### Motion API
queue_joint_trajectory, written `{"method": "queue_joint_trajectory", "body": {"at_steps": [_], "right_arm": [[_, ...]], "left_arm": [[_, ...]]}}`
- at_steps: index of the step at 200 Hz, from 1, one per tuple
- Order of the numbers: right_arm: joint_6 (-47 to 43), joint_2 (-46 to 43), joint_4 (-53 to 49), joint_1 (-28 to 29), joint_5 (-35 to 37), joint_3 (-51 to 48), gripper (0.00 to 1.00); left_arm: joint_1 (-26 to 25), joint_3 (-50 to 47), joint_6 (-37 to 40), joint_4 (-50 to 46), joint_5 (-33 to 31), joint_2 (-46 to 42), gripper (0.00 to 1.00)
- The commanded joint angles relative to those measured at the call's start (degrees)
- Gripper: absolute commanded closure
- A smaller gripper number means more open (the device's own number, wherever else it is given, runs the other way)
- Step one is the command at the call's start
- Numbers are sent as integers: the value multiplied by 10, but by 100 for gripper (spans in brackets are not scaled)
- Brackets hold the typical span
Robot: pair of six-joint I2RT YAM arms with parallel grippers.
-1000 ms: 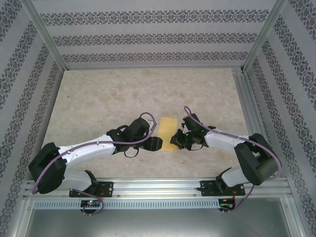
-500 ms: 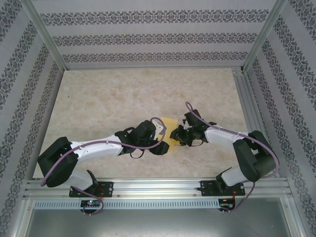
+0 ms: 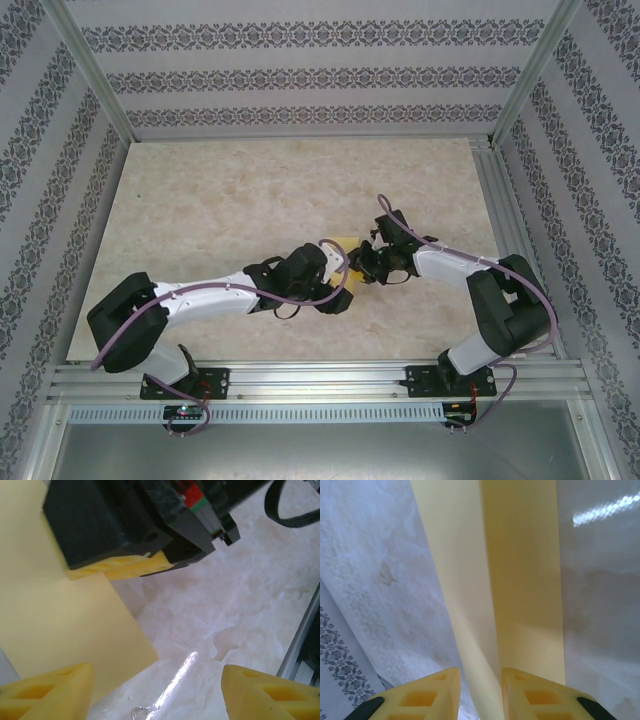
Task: Fold a paper plane with a square sheet of paper (fold left side to right side)
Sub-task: Fold the triangle a second time at the center of the table.
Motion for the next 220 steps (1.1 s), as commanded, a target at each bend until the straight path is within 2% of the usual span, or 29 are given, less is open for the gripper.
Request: {"method": "queue_joint_trajectory", "body": {"at_steps": [1,65,135,168,220], "right_arm": [[-4,10,-2,-8,-16,20,72],[-2,20,-2,-10,-22,25,72],[-2,19,-2,-11,-18,24,73],[-4,20,-5,-11,-16,23,73],[-10,23,-8,-11,-13,24,73]], "left_arm": [[-22,26,33,8,-41,19,30],[-49,64,48,-28,-128,66,31],[-72,92,60,-63,-156,111,33],[-73,93,58,-73,-161,113,42],[-73,81,63,-82,-168,95,66]]}}
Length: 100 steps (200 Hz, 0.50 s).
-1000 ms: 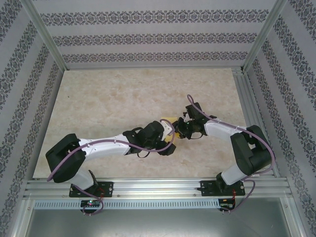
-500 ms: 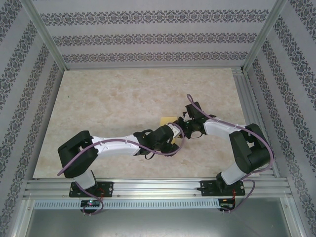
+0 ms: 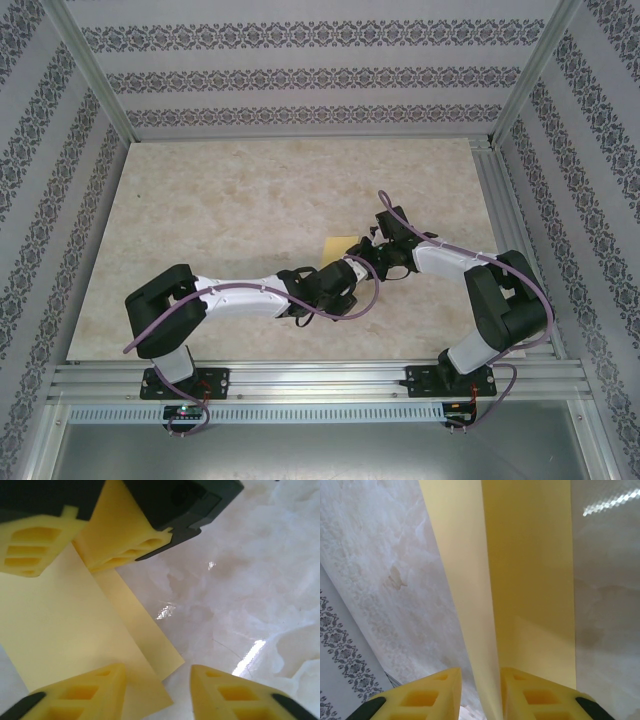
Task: Fold a paper plane with a square sheet of paper (fold left side to right side)
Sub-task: Fold the triangle a second time at the center of the table.
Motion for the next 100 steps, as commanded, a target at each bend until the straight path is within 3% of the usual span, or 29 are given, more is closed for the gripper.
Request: {"method": "queue_joint_trajectory", "body": {"at_steps": [1,47,100], "right_arm": [[-9,8,-8,-4,2,10,73],[-19,7,-18,-4,5,15,73],[-36,-4,-34,-5,12,24,72]], "left_arm": [[-7,4,9,-16,-13,-13,66],[3,-1,12,-15,5,-26,83],[37,-15,13,10,73,-43,94]]}}
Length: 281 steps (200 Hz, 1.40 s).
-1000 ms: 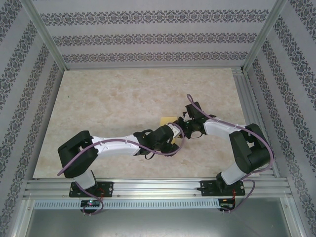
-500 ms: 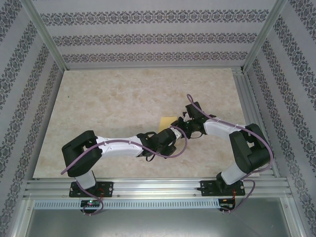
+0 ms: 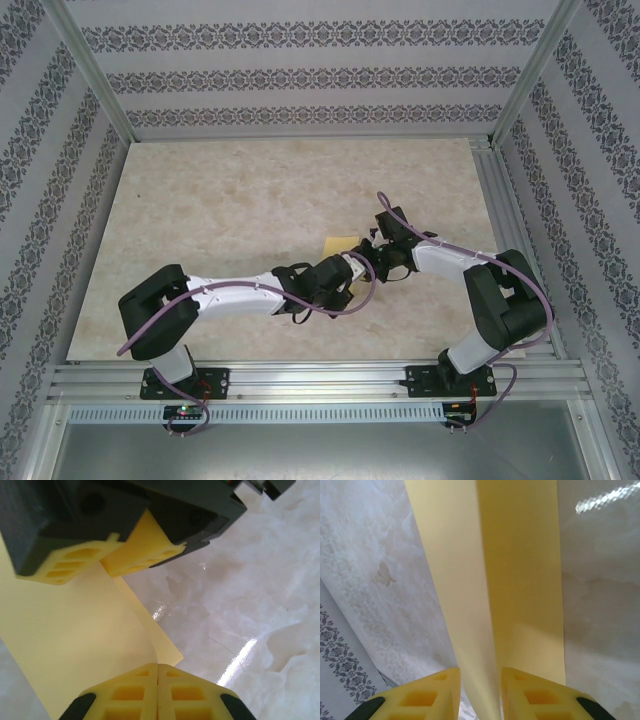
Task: Fold a paper plane with a square sheet of paper (fold left side to right side)
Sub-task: Fold the triangle a second time at the center of the table.
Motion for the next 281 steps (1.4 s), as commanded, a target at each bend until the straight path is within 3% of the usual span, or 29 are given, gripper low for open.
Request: {"method": "queue_joint_trajectory", "body": {"at_steps": [1,33,76,121,145,157,190,250,281], "right_arm": [[-19,-7,-10,-5,11,18,72],[-19,-5,-8,-5,8,19,71],[-22,-11,-15,-9,10,18,69],[-40,-71,-25,-23,44,1,54],[-66,-106,-32,-30,44,-17,52],[-78,-121,-32,-29,38,-31,54],[-81,-161,0,-13,19,-92,78],[-25,-132,96,51,28,-158,92],[-15,-106,116,74,32,-156,94]], "left_arm": [[18,-13,10,16,41,-22,94],[32,-19,10,24,62,-23,100],[43,-35,7,43,81,-36,100],[74,-50,7,60,125,-49,100],[91,-55,7,75,155,-47,100],[100,-55,9,77,165,-44,100],[125,-54,11,78,197,-31,100],[143,-44,26,54,208,-18,100],[150,-41,33,44,200,-17,100]]}}
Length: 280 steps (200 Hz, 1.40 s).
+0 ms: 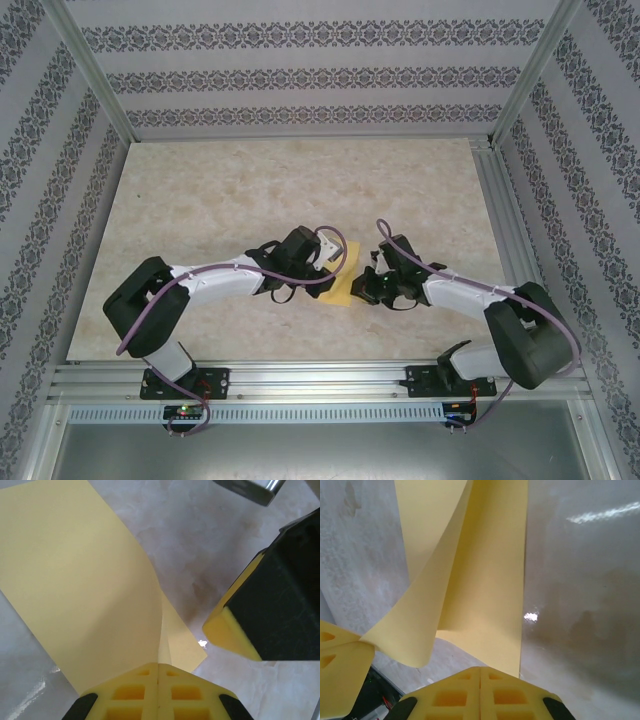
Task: Fold a paper plane with a square sheet of paper (fold left side to right side)
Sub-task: Fold the triangle a second time at the center of the table.
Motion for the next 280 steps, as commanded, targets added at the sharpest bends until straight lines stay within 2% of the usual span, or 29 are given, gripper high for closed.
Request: {"method": "queue_joint_trajectory", "body": {"at_steps": [1,147,280], "right_arm": [[16,15,44,15,7,-1,94],[-8,83,-34,37,31,23,94],[-28,83,-75,41,48,43,93]], "left_arm": [[12,8,19,-7,4,9,100],[52,57,64,-37,12,67,100],[61,87,88,-67,0,111,100]]}}
